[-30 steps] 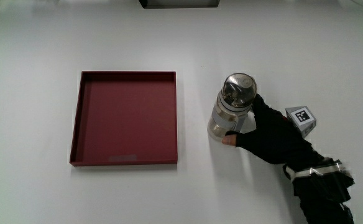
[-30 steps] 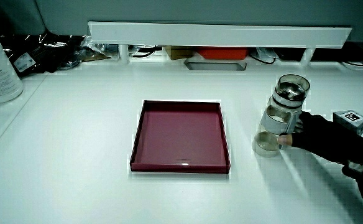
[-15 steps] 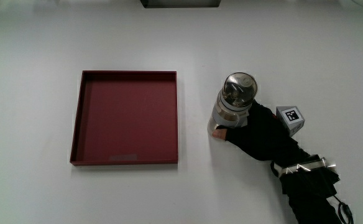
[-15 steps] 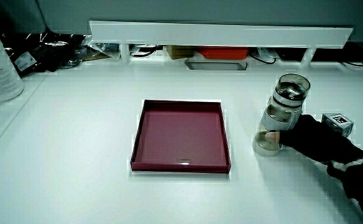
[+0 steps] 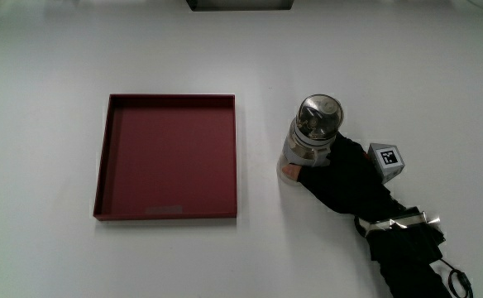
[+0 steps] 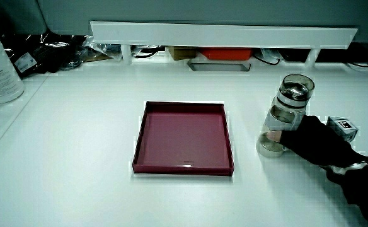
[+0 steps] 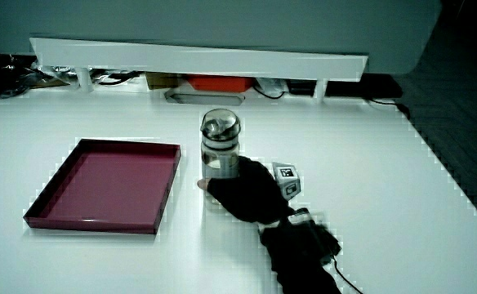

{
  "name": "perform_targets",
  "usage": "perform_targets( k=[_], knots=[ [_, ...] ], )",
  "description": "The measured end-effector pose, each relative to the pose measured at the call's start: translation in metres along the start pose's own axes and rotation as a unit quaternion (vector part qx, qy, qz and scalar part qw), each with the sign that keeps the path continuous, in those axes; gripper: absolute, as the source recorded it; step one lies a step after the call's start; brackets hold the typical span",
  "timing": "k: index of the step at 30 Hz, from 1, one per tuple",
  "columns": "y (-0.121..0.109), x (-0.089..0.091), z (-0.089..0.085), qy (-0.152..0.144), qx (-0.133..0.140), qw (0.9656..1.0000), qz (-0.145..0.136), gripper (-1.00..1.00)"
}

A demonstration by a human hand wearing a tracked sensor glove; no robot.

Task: Pick bottle

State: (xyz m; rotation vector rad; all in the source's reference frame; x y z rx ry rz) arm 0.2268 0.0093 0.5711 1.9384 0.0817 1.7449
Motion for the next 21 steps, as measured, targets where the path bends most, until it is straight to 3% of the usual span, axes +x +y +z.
perform_targets(
  k=[2,7,12,17,18,21],
  knots=[
    [-0.002,-0.002,0.0,-0.005,0.004,1.0,0.0,1.0],
    [-0.002,-0.007,0.004,-0.004,0.012,0.9999,0.01,1.0],
    [0.005,-0.024,0.004,-0.029,0.004,0.9993,0.022,1.0],
    [0.012,-0.053,-0.011,-0.028,-0.016,0.9987,0.039,1.0],
    [0.014,-0.059,-0.016,-0.032,-0.02,0.9988,0.032,1.0],
    [0.02,-0.079,-0.035,-0.029,-0.044,0.9973,0.05,1.0]
  ],
)
